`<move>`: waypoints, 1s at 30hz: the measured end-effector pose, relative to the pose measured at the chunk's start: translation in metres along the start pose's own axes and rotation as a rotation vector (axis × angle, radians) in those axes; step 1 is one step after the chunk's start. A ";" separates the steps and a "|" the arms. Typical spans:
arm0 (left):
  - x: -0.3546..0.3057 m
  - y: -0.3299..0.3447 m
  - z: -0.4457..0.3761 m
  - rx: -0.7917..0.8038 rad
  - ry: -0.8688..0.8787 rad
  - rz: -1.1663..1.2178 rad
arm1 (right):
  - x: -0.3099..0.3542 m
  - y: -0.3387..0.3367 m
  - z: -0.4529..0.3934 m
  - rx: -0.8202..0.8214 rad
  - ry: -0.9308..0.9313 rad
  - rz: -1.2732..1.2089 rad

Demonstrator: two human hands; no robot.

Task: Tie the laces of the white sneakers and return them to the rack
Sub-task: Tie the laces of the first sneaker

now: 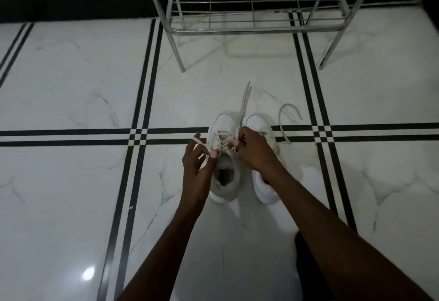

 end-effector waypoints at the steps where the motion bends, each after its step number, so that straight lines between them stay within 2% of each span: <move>1: -0.002 -0.003 0.002 0.013 -0.006 0.021 | -0.001 0.001 0.004 0.002 0.002 -0.021; 5: -0.010 -0.016 -0.001 -0.011 -0.072 0.214 | -0.004 0.003 0.016 -0.034 -0.030 -0.029; 8: -0.016 -0.029 -0.016 -0.041 -0.006 0.182 | 0.002 0.006 0.015 -0.051 -0.033 -0.048; 15: -0.049 -0.023 -0.029 0.072 0.167 0.175 | 0.004 0.014 0.028 -0.043 -0.005 0.017; 24: -0.058 -0.041 -0.040 0.007 0.258 0.133 | 0.002 0.002 0.034 -0.145 -0.022 -0.074; 27: -0.057 -0.047 -0.051 -0.024 0.229 0.159 | 0.002 0.003 0.035 -0.157 -0.030 -0.081; 30: -0.030 -0.053 -0.057 -0.060 0.085 0.168 | 0.004 0.005 0.034 -0.166 -0.047 -0.095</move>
Point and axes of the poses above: each hand's wrist, its own z-axis away from the middle knuckle, its own y-axis out of the palm, x = y × z, the point moved 9 cm from there along -z, towards the middle knuckle, and after that the axes turned 12 degrees about y, right-handed, at the moved point
